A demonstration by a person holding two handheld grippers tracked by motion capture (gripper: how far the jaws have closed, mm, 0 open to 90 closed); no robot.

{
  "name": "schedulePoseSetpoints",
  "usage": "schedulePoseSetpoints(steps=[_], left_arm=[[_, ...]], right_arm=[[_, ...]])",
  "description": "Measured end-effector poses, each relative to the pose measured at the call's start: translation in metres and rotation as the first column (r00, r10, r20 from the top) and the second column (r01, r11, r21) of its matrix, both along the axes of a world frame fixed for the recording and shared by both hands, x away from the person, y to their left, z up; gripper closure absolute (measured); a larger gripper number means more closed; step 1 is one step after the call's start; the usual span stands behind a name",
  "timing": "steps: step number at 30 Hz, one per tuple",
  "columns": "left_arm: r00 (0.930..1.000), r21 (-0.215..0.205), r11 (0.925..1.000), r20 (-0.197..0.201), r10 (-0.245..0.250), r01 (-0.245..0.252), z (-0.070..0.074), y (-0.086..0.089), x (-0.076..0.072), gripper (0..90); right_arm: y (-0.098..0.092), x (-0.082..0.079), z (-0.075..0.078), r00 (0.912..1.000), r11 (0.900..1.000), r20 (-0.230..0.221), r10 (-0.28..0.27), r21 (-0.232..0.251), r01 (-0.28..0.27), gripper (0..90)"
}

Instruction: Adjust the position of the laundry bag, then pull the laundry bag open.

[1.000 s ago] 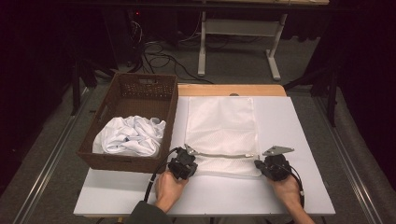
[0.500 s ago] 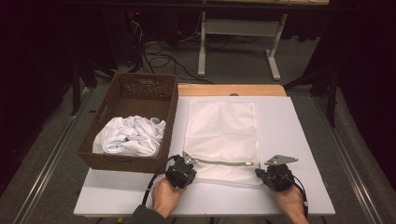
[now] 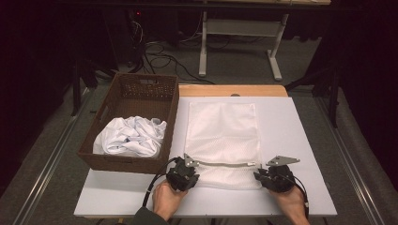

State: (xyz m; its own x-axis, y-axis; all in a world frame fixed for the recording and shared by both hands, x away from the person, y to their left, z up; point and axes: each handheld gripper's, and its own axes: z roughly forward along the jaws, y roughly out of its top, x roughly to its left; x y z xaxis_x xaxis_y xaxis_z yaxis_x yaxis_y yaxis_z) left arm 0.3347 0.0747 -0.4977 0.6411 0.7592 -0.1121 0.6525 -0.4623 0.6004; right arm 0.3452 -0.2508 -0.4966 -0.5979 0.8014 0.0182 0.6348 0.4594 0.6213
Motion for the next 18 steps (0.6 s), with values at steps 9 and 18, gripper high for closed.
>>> schedulePoseSetpoints(steps=[9,18], left_arm=[[0.9998,-0.036,0.9993,0.02,0.008,-0.008,0.002,0.003,0.0,48.3],[0.9997,-0.034,0.9994,0.025,0.009,-0.008,0.003,0.002,0.002,43.7]], right_arm=[[0.006,-0.001,0.01,0.9966,1.0,0.079,-0.023,0.012,0.022,51.5],[-0.004,0.008,0.013,0.9971,0.995,0.062,-0.045,0.091,0.04,64.3]])
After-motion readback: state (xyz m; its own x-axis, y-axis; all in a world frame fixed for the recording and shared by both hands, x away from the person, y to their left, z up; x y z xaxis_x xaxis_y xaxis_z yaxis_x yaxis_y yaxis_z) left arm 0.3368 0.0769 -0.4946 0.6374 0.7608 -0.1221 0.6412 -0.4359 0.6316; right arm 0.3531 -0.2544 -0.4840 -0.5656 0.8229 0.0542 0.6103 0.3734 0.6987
